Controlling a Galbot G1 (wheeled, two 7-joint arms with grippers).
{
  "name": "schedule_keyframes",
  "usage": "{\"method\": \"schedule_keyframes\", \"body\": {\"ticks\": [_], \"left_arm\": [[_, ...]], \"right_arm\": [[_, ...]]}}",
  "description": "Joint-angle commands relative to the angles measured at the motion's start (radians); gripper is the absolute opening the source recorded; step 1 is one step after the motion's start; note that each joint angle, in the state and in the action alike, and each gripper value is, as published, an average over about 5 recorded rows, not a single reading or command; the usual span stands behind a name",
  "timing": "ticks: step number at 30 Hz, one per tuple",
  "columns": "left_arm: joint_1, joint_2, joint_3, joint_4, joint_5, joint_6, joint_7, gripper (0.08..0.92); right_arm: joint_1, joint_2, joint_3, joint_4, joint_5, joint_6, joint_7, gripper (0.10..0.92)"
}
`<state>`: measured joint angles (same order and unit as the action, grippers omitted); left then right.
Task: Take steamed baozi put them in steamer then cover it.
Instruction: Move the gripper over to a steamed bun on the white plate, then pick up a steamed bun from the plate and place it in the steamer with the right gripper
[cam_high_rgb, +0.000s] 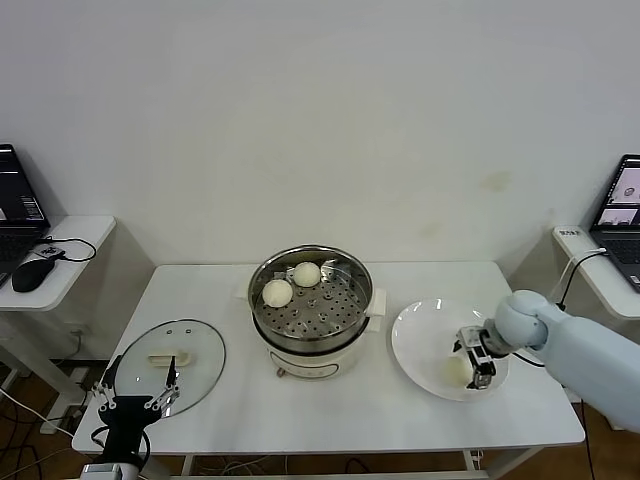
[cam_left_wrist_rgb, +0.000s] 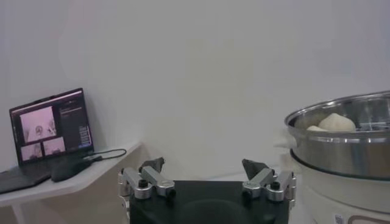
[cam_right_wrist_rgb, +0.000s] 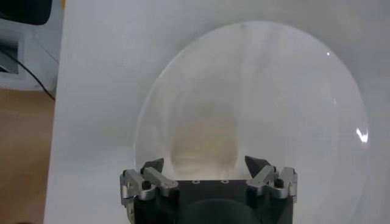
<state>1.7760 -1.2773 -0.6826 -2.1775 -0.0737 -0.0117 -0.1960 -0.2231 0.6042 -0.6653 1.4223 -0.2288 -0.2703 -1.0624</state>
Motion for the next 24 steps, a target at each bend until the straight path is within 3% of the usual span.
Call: {"method": "schedule_keyframes", "body": {"ticks": [1,11,24], "left_arm": [[0.0,-0.001,0.002,0.001,0.0,0.0,-0.001,0.823],[-0.003,-0.002,0.006,-0.002,0.002,0.0,-0.003,0.823],[-0.018,0.01,0.013,-0.013,0.0,0.008,0.002,0.823]], "right_arm": [[-0.014,0.021,0.013,-0.018,-0.008,-0.003,0.0,0.752],[0.029,0.002,0.011,0.001,0.025,-0.004,-0.018,0.623],[0.471,-0.009,-0.118,0.044,0.236,-0.031,-0.048,0.602]]}}
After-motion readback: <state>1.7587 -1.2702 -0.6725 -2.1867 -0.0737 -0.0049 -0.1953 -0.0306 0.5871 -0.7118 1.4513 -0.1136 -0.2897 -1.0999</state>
